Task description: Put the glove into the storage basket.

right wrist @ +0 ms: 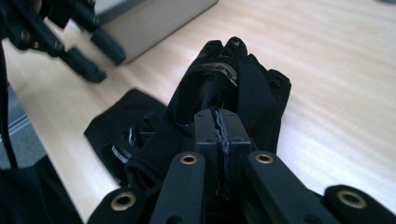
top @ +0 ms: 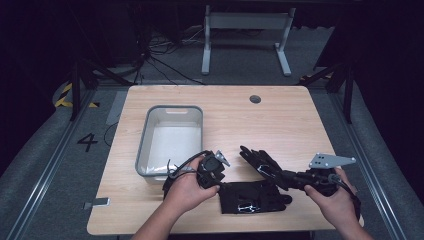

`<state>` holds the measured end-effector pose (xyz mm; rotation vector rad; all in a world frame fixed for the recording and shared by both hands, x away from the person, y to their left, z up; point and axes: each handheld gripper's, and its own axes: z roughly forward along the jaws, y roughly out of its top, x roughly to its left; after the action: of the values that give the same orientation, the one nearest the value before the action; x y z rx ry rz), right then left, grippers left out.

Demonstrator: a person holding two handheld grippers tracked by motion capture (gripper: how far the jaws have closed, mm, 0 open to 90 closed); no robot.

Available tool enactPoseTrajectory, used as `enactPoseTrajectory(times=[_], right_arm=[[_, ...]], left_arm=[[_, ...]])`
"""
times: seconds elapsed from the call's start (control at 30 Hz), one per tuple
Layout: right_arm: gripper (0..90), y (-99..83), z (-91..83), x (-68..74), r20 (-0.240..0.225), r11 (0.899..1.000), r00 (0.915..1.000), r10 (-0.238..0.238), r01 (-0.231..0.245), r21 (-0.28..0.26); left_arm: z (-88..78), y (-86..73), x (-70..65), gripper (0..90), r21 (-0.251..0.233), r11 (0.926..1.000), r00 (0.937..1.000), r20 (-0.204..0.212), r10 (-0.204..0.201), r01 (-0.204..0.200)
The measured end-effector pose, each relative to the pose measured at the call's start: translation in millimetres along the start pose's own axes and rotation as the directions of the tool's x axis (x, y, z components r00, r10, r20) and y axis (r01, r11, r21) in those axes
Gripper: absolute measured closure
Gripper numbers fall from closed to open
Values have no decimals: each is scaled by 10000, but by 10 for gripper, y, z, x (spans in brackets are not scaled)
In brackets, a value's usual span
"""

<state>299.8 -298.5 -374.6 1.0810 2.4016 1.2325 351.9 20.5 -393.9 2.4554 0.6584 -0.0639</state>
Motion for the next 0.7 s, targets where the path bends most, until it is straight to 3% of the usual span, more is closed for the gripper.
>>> enactPoseTrajectory(times=[0.33,0.5,0.57,0.7], right_arm=[[872,-216,203,158,-127,9951,9999,8,5,986],[799,-302,282,202,-431,9842,9986,313,-233,1754],[744,-312,282,217,-669,9846,9965,507,-386,1705],[723,-267,239,212,-683,9883,9970,355,-249,1503]], left_arm=[[-1,-24,-5,584,63,10000,10000,-39,-54,54],[6,-28,-5,583,103,9999,10000,-43,-54,54],[7,-30,-3,582,119,9999,10000,-47,-21,21],[-3,-35,-8,579,59,10000,10000,-40,-78,78]])
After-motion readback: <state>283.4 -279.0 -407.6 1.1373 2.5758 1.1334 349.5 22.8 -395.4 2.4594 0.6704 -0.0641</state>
